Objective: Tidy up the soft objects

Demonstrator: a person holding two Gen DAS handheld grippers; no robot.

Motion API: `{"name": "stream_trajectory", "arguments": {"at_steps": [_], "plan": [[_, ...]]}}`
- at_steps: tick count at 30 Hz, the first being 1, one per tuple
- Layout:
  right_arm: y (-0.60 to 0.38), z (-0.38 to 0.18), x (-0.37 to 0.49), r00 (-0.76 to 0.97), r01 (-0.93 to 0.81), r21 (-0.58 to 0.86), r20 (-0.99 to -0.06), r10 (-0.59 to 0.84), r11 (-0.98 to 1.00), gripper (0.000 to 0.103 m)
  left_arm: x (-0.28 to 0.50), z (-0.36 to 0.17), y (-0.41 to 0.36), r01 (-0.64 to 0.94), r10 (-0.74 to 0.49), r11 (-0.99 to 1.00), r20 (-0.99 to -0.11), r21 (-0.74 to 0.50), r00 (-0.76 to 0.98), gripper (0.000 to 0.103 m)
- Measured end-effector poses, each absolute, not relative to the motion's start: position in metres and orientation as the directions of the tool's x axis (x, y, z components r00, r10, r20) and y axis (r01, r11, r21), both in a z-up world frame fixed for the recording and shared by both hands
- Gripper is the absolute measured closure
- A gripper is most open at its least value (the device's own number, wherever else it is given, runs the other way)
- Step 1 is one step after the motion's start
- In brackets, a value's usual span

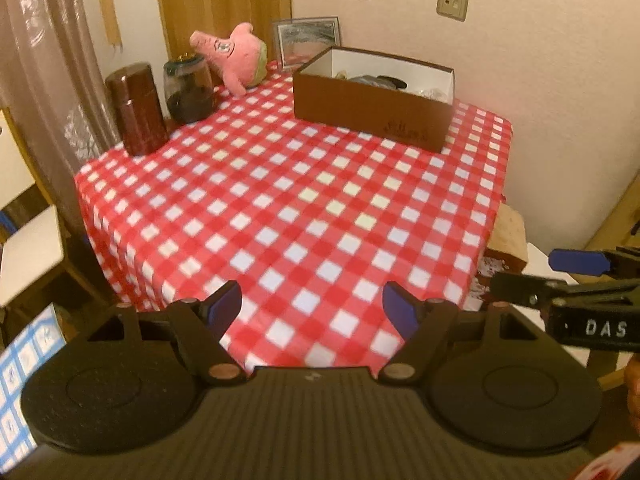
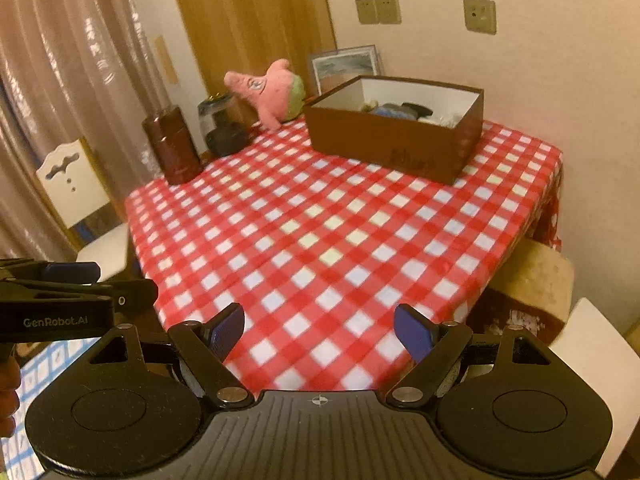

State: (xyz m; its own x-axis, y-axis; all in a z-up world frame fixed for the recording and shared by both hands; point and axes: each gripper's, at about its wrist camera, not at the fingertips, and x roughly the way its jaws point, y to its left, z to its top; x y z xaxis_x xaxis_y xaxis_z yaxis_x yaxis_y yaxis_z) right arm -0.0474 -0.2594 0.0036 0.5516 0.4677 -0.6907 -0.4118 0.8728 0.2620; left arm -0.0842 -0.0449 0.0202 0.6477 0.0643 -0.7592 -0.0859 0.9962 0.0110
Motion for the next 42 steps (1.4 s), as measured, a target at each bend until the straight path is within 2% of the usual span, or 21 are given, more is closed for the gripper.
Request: {"name": "stream_trajectory", "arguments": {"at_steps": [12,42], "plan": [[-0.265,0.000,-0.066,0.503,-0.458,0.264,-0.711,0.492,0.849,0.022,-0.112,0.021,-0.055,-0.139,0.095,0.990,-0.773,0.010,0.627,0.027],[-0.273,0.002,-0.058,0.496,-0.450,0.260,-0.723,0.482,0.854,0.022,-0.107,0.025,-0.068,-0.129,0.087,0.992,-0.768,0.006,0.634,0.027]]}}
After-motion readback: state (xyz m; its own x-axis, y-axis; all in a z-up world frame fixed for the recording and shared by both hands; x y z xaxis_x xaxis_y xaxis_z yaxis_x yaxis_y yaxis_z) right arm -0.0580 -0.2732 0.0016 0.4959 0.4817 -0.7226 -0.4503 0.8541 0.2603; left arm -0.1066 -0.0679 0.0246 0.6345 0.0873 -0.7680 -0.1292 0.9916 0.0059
